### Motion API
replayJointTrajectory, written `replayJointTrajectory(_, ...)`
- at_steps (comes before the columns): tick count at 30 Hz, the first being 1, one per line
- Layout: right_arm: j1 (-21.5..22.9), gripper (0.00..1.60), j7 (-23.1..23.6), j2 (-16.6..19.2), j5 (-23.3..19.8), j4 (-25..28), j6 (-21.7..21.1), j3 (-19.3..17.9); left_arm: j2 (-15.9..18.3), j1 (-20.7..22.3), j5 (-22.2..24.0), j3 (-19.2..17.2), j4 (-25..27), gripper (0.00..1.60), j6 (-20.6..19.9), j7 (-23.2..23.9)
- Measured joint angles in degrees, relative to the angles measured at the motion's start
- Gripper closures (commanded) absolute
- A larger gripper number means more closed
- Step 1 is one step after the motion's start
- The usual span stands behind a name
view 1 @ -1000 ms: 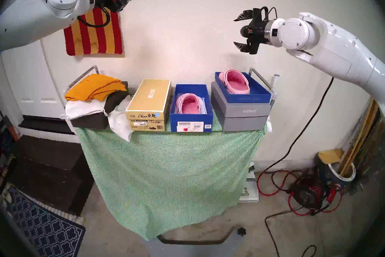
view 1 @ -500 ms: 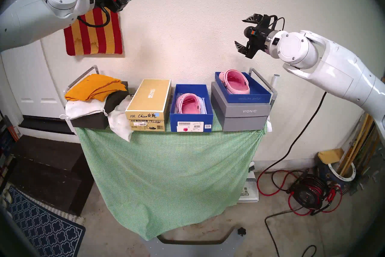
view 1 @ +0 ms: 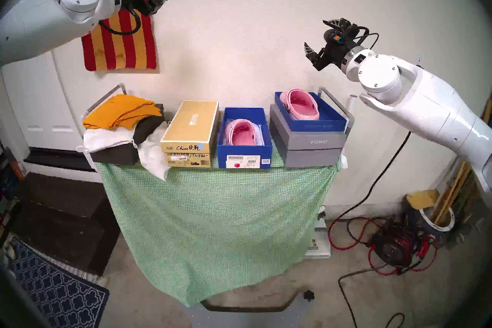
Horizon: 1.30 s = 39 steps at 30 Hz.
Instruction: Take shoe out of the box
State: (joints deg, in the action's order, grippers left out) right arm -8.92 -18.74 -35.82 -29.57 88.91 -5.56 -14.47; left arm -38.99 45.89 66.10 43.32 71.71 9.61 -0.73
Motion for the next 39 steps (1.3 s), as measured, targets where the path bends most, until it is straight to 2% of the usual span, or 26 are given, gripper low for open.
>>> replayJointTrajectory(5,-3.65,0.00,-5.19,-0.97,-0.45,-0.63,3.06,-3.05,0.00,0.00,0.00,0.00,0.00,0.00,0.00,0.00)
replayJointTrajectory(9,-6.31,0.00,-8.77,-2.23,-3.72,-1.12,3.70,-6.11,0.00,0.00,0.00,0.00,0.00,0.00,0.00,0.00)
replayJointTrajectory(25,-12.71,0.00,-24.06,-8.79,-30.93,-1.58,5.48,-20.65,-0.01,0.00,-0.02,-0.03,-0.05,0.00,0.18,0.19)
replayJointTrajectory(29,-13.55,0.00,-27.06,-10.03,-35.69,-1.02,5.79,-22.77,-0.83,0.63,-1.23,-0.62,-0.73,0.00,2.86,4.57)
replayJointTrajectory(35,-14.08,0.00,-28.26,-10.81,-37.43,-0.68,6.00,-23.53,-3.24,2.34,-1.94,-2.86,-1.53,0.00,4.73,9.37)
replayJointTrajectory(39,-14.51,0.00,-29.29,-11.33,-38.64,-0.40,6.14,-24.18,-6.07,4.05,-0.34,-6.13,-3.19,0.00,5.39,14.00)
